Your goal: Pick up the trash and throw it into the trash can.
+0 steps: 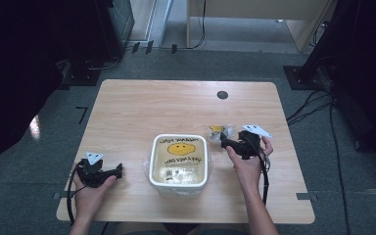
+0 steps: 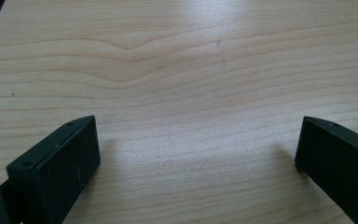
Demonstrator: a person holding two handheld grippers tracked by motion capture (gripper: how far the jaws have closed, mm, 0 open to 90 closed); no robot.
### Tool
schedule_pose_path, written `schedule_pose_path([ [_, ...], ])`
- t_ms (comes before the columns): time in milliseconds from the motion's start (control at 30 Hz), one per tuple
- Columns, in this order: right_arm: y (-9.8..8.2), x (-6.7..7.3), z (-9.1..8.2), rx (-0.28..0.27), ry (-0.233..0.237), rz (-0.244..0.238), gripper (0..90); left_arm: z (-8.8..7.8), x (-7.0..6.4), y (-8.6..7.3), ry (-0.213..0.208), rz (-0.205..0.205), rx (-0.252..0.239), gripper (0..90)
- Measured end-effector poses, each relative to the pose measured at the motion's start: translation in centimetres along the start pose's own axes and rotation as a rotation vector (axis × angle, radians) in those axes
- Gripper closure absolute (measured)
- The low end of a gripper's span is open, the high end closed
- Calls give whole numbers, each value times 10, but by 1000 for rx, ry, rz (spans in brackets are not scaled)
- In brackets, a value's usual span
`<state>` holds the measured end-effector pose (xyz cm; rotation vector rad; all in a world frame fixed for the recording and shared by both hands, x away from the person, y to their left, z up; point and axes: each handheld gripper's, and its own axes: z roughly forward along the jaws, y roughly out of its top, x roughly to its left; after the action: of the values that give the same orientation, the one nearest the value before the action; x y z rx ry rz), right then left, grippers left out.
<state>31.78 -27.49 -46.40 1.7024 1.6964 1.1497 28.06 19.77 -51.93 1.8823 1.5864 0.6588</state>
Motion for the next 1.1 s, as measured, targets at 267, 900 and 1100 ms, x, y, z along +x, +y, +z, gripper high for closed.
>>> schedule_pose_path([
  [267,3,15,2,-4,-6,-11,99,0,0,0,0,0,0,0],
  [900,-16,17,29,113,-43,-94,799,0,0,0,0,1,2,0],
  [1100,-17,12,20,68,-18,-108,898,0,0,0,0,0,1,0],
])
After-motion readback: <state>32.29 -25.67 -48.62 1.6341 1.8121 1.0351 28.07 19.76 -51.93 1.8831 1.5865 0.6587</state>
